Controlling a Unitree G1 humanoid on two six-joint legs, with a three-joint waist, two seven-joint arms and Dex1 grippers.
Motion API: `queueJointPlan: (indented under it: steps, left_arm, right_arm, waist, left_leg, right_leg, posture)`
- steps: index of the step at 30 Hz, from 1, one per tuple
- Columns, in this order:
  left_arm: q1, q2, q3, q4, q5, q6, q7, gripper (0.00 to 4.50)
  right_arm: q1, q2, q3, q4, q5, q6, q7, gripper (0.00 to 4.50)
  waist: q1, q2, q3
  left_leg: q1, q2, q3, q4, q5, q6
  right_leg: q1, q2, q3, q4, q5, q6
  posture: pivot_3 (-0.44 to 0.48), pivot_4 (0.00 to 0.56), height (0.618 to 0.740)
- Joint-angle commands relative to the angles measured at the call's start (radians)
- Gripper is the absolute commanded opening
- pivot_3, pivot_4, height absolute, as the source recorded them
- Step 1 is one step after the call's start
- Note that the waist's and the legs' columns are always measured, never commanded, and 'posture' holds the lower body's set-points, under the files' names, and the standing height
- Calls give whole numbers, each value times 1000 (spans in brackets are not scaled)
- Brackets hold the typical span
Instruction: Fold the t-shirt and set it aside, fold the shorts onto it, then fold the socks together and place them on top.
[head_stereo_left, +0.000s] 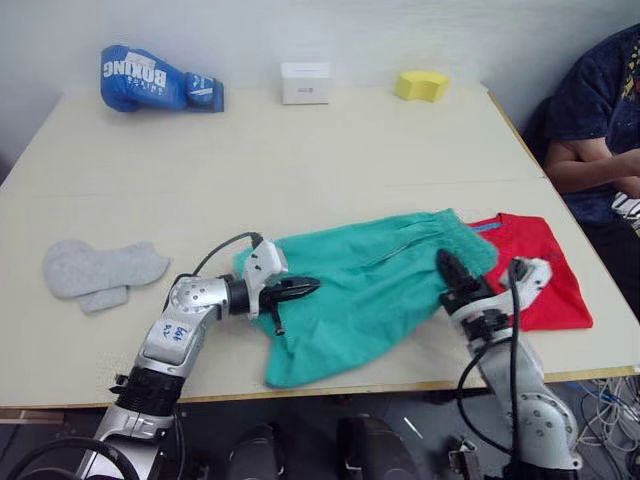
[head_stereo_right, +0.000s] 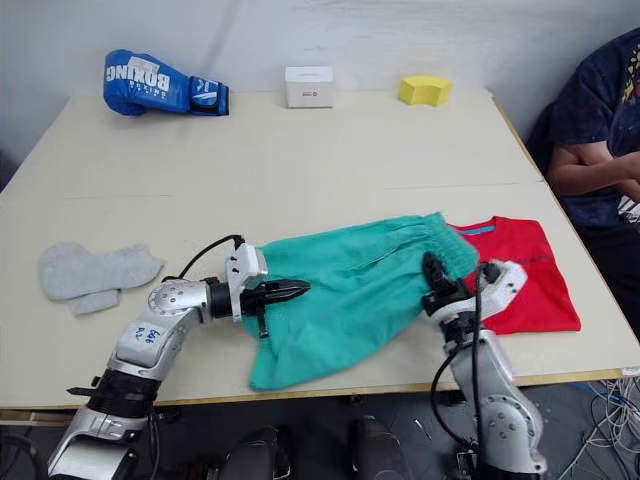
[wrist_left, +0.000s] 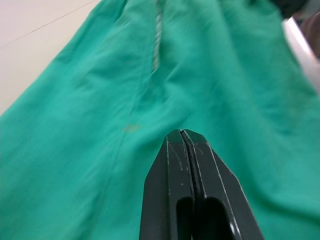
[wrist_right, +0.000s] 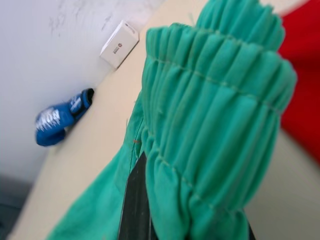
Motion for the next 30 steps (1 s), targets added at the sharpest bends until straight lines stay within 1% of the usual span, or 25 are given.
queueJointPlan:
  steps: [1, 3, 5, 8, 11, 14, 16, 19, 21, 23, 24, 25, 26, 28, 30]
  left_arm:
    - [5, 15, -4, -7, 30, 22, 29, 0]
    - [27, 20, -6, -31, 31, 52, 39, 0]
    - [58, 13, 6, -63, 30, 86, 80, 0]
    - [102, 20, -1, -86, 51, 83, 113, 0]
    - [128, 31, 1, -80, 66, 91, 135, 0]
    - [140, 48, 6, -70, 81, 83, 149, 0]
    - [141, 47, 27, -67, 66, 92, 161, 0]
    - [150, 51, 40, -52, 65, 79, 165, 0]
    - [163, 48, 48, -62, 59, 67, 165, 0]
    - [178, 41, 71, -79, 35, 48, 157, 0]
    - [186, 39, 88, -88, 19, 38, 150, 0]
    - [201, 42, 110, -103, -11, 28, 129, 0]
    - [214, 49, 124, -117, -37, 12, 102, 0]
    - [253, 81, 159, -134, -62, -21, 58, 0]
    - [305, 131, 217, -136, -89, -46, 11, 0]
  right_arm:
    - [-30, -91, 29, -116, -145, 6, 86, 31]
    - [-47, -170, 110, -151, -281, -6, 186, 31]
    - [-72, -218, 209, -164, -399, -11, 253, 31]
    - [-108, -213, 337, -138, -522, 1, 293, 31]
    - [-149, -193, 474, -73, -665, -10, 341, 31]
    - [-187, -114, 499, -14, -704, 3, 330, 31]
    - [-218, -92, 532, 18, -723, 27, 376, 31]
    - [-254, -76, 613, 73, -761, 68, 455, 31]
    - [-265, -51, 631, 93, -755, 104, 480, 31]
    - [-262, -33, 621, 100, -735, 130, 508, 31]
    - [-262, -35, 616, 97, -715, 147, 539, 378]
    - [-263, -39, 609, 94, -709, 148, 566, 516]
    - [-265, -40, 597, 92, -704, 142, 587, 762]
    - [-268, -34, 556, 77, -641, 153, 643, 1455]
    - [-264, -58, 519, 48, -535, 197, 743, 2101]
  waist:
    - [-2, 0, 0]
    - [-5, 1, 1]
    - [-7, 1, 1]
    - [-4, 0, 2]
    - [0, 0, 2]
    - [0, -1, 1]
    - [-2, -1, 1]
    - [-6, -2, 1]
    - [-6, -2, 1]
    - [-7, -2, 1]
    - [-7, -2, 1]
    - [-7, -2, 1]
    - [-8, -2, 1]
    - [-8, -2, 1]
    - [-9, -3, 1]
  left_leg:
    - [0, 0, 0, 0, 0, 0]
    - [0, 0, 0, -1, 1, -1]
    - [0, 0, 1, -1, 1, -2]
    - [2, 1, 1, -4, 2, -4]
    - [2, 0, 1, -4, 6, -10]
    - [2, 0, 2, -4, 5, -9]
    - [2, 0, 2, -4, 6, -9]
    - [2, 0, 2, -4, 5, -8]
    - [3, 1, 1, -4, 4, -6]
    - [3, 1, 1, -5, 4, -6]
    - [3, 1, 1, -5, 4, -7]
    - [2, 1, 1, -5, 4, -7]
    - [2, 1, 1, -5, 4, -6]
    - [2, 1, 1, -5, 4, -6]
    - [2, 1, 1, -5, 4, -6]
  right_leg:
    - [0, 0, 0, 0, 0, 0]
    - [-1, 1, 0, 1, 0, 0]
    - [-2, 1, 1, 1, 0, 0]
    - [-3, 2, 1, 2, -1, -1]
    - [-3, 1, 1, 2, -1, -1]
    - [-3, 0, 1, 2, -1, -1]
    - [-3, 0, 1, 2, -1, -1]
    - [-3, 0, 1, 3, -1, -2]
    - [-3, 0, 1, 3, -1, -3]
    - [-4, 0, 1, 5, -2, -5]
    - [-4, 0, 1, 5, -2, -5]
    - [-4, 0, 1, 5, -2, -5]
    - [-4, 0, 1, 5, -2, -5]
    - [-5, 0, 1, 5, -2, -5]
    - [-5, 0, 0, 5, -2, -5]
  posture:
    - [0, 150, 740]
    - [0, 150, 740]
    - [0, 150, 740]
    - [0, 150, 740]
    - [0, 150, 740]
    - [0, 150, 740]
    - [0, 150, 740]
    - [0, 150, 740]
    - [0, 150, 740]
    - [0, 150, 740]
    - [0, 150, 740]
    - [0, 150, 740]
    - [0, 150, 740]
    - [0, 150, 740]
    - [0, 150, 740]
